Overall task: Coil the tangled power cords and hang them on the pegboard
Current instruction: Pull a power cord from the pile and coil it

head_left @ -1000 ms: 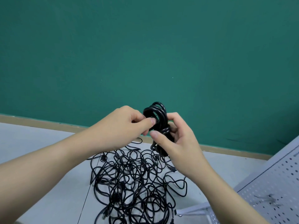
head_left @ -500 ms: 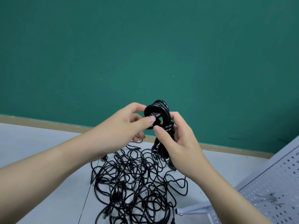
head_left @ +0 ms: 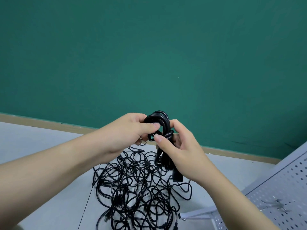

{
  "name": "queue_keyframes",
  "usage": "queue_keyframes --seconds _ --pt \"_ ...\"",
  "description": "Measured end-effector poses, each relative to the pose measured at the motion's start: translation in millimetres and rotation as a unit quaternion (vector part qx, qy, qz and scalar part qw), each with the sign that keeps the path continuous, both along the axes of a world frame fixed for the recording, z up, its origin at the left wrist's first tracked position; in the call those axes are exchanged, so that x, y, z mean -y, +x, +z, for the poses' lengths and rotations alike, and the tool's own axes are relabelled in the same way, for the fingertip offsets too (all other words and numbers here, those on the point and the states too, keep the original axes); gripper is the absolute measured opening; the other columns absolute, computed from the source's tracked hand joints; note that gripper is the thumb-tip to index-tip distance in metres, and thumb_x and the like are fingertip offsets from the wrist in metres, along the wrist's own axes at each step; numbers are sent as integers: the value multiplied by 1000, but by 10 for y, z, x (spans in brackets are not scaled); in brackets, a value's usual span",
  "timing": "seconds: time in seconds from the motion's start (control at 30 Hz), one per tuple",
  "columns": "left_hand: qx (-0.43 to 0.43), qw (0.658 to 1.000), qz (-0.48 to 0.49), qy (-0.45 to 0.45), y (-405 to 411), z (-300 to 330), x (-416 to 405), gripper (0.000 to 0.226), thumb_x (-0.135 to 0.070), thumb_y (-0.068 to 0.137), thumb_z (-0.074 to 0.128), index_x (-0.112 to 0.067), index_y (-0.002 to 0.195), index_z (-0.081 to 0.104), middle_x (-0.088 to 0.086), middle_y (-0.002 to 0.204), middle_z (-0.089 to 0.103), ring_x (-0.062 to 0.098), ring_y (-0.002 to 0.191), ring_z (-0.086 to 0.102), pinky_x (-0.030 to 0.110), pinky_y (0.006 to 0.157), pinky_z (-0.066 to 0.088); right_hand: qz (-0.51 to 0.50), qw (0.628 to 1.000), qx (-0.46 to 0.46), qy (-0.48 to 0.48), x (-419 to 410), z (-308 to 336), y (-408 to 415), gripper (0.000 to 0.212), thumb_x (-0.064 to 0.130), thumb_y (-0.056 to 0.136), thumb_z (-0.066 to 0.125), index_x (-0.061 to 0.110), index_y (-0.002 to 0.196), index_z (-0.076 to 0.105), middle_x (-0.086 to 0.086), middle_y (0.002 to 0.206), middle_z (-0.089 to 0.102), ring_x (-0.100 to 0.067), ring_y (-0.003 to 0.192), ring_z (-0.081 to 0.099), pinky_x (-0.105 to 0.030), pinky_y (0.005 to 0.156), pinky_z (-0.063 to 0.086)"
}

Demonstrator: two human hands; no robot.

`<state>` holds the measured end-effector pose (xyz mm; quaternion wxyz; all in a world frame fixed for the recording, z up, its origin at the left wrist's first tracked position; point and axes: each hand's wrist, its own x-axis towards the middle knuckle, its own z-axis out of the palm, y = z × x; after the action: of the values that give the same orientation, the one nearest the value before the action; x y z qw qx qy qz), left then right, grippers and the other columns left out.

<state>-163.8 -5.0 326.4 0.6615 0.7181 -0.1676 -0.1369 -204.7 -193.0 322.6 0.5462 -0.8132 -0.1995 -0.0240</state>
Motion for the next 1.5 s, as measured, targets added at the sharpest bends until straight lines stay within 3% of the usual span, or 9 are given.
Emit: queue_keyframes --seconds 0.13,0.23,0.53,0.73,0.83,1.0,1.23,1.37,1.5 --pt "24 999 16 -15 -22 -45 34 31 -33 105 55 -9 113 73 -1 88 63 8 70 46 31 71 34 14 999 -31 20 15 50 3 6 25 102 65 28 104 61 15 81 65 -5 72 57 -20 69 45" --pt "-1 999 32 -28 -7 -62 55 47 -42 90 60 -4 117 71 5 93 63 13 75 45 32 70 34 8 1000 -16 4 -8 7 32 8 26 101 66 29 106 61 13 83 65 -11 77 60 -36 72 52" --pt "-15 995 65 80 3 -143 108 23 -41 85 68 -18 83 65 -14 61 55 9 58 48 33 66 36 -1 999 -40 -25 56 -147 38 11 31 95 70 33 99 60 3 81 67 -15 75 60 -51 76 55" --pt "44 983 152 95 38 -54 146 30 -29 97 55 -14 72 54 2 68 44 17 60 38 30 59 32 -42 999 -8 -2 -123 -144 71 12 29 99 68 27 106 59 -15 89 72 -27 72 60 -49 66 51" --pt "42 989 127 70 104 -5 103 31 -38 90 57 -15 69 53 5 70 42 18 66 36 36 68 30 -48 998 -5 29 -163 -97 115 11 26 100 67 22 108 59 -12 92 74 -11 69 60 -30 61 47" --pt "15 1000 21 -1 223 -22 -11 52 -42 83 59 5 102 67 9 88 54 22 82 44 42 78 35 -43 997 -8 62 -191 -93 211 13 23 101 66 18 110 58 -13 94 75 -14 80 67 -35 71 52" --pt "50 998 -42 -11 279 -59 -218 12 -36 88 67 -29 82 75 -6 75 60 24 80 40 44 79 27 5 994 -69 79 -148 -107 375 23 28 101 65 16 117 53 -8 89 70 -21 75 59 -39 63 48" --pt "66 997 24 11 365 -103 -228 19 -39 91 68 -22 86 76 -1 72 59 22 74 45 43 78 36 16 995 -55 87 -187 -134 458 22 19 101 64 11 117 50 -3 88 71 -7 70 63 -19 60 48" --pt "48 993 97 39 470 -186 -185 27 -31 101 65 -5 96 72 2 64 52 22 67 43 41 73 34 14 995 -55 77 -251 -211 565 21 21 102 63 14 118 52 -6 86 73 -9 70 62 -22 61 47"
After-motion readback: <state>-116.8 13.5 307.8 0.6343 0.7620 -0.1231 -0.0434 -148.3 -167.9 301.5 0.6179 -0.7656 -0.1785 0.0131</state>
